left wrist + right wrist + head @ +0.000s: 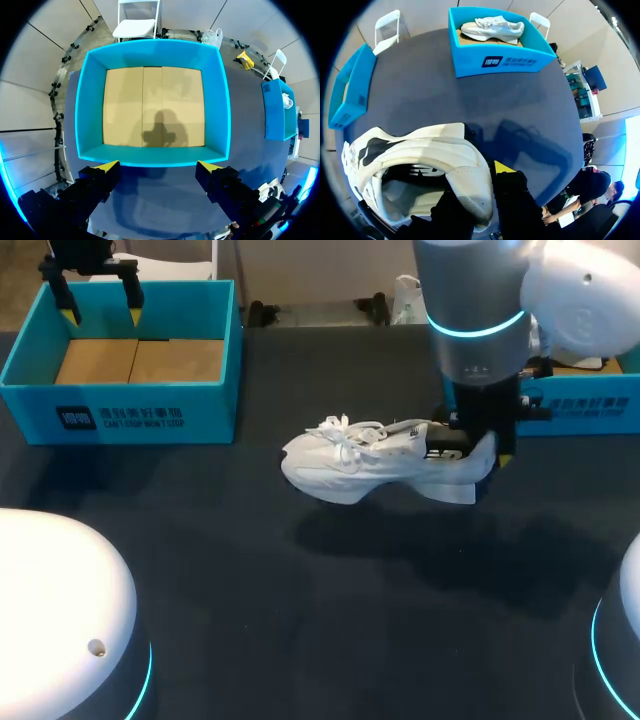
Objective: Take the shoe out of the shoebox, open the shoe tongue, remove and reinsert the insole, then place the shoe into the shoebox
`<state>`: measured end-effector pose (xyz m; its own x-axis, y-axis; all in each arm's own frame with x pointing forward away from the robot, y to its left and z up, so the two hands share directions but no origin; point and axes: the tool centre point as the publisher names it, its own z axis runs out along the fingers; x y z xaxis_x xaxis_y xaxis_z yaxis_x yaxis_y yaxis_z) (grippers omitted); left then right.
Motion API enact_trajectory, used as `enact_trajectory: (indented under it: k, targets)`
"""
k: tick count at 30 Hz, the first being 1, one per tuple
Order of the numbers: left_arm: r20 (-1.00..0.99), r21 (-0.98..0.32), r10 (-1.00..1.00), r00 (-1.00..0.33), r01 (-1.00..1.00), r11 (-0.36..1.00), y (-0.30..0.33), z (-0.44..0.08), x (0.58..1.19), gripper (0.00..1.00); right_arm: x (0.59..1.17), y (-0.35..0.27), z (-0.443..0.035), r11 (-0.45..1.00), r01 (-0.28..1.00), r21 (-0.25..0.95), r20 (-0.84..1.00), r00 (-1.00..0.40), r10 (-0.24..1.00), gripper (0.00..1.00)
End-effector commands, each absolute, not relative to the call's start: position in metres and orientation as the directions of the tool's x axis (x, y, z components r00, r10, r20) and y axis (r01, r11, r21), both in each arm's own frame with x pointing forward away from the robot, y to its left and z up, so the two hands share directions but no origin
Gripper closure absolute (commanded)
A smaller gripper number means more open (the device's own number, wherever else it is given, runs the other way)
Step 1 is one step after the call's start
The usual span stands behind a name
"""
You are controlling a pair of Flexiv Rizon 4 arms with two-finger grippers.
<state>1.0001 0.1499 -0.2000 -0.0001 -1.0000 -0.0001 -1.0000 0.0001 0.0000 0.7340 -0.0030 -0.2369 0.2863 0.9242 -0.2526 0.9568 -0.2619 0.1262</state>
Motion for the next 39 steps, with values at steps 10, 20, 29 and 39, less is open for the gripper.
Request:
enact_trajectory:
  k: [10,20,29,39]
  targets:
    - [0.000,0.000,-1.000,0.000,-1.000,0.000,0.150,-0.200,1.000,0.00,0.684,0.039,-0.279,-0.248,0.958,0.142,-0.241,0.276,0.930,1.00]
    - [0.000,0.000,-1.000,0.000,-1.000,0.000,0.150,-0.200,1.000,0.00,0.658,0.071,-0.320,-0.292,0.953,0.084,-0.276,0.304,0.912,1.00]
    - [0.000,0.000,-1.000,0.000,-1.000,0.000,0.150,-0.200,1.000,0.00,0.662,0.087,-0.344,-0.324,0.943,0.076,-0.290,0.332,0.898,1.00]
    - [0.000,0.000,-1.000,0.000,-1.000,0.000,0.150,-0.200,1.000,0.00,0.659,0.104,-0.366,-0.322,0.945,0.053,-0.339,0.320,0.885,1.00]
